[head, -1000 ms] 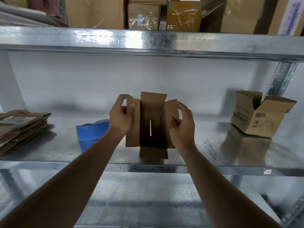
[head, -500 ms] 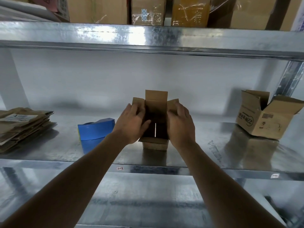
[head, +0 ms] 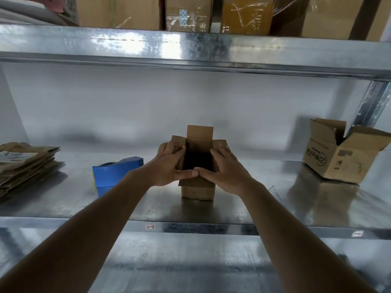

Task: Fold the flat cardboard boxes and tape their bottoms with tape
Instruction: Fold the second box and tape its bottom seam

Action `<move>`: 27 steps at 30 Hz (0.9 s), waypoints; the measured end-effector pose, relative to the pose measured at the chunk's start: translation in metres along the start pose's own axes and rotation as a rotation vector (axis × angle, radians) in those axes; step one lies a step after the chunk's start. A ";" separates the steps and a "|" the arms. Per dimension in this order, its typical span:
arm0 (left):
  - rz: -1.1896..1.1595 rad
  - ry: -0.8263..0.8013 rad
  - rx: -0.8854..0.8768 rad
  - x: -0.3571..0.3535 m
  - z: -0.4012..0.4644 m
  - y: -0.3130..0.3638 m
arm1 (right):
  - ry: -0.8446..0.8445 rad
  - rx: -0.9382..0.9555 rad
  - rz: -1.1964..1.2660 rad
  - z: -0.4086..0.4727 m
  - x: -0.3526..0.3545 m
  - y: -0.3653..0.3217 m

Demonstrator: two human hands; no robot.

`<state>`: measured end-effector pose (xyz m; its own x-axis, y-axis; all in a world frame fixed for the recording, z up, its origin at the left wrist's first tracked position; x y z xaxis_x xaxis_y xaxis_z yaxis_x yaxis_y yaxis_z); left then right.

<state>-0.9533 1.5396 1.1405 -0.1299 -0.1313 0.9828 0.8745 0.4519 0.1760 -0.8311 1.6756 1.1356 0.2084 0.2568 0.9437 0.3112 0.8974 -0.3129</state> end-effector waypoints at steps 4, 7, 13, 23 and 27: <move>-0.048 -0.026 -0.040 -0.001 0.007 0.000 | 0.069 -0.037 0.045 0.012 0.000 0.007; -0.135 -0.049 -0.065 -0.002 0.012 -0.002 | 0.057 -0.066 0.114 0.020 0.002 0.012; -0.274 -0.083 -0.064 -0.001 0.012 0.000 | -0.012 -0.098 0.144 0.020 0.004 0.012; -0.128 -0.096 -0.070 0.007 0.021 -0.010 | -0.080 -0.299 -0.248 0.060 0.015 -0.003; -0.121 -0.091 -0.084 0.003 0.029 -0.014 | -0.046 -0.378 -0.177 0.068 0.015 0.013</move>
<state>-0.9790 1.5585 1.1431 -0.2750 -0.0986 0.9564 0.8854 0.3618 0.2919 -0.8870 1.7156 1.1528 0.0821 0.1336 0.9876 0.6590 0.7361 -0.1544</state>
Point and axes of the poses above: each hand's wrist, its own z-axis towards the middle knuckle, its own x-axis out of the back of the hand, y = z × x, the point moved 8 cm from there along z, towards the middle knuckle, and after that the axes turned 9 degrees about -y, right-handed, at the moved point
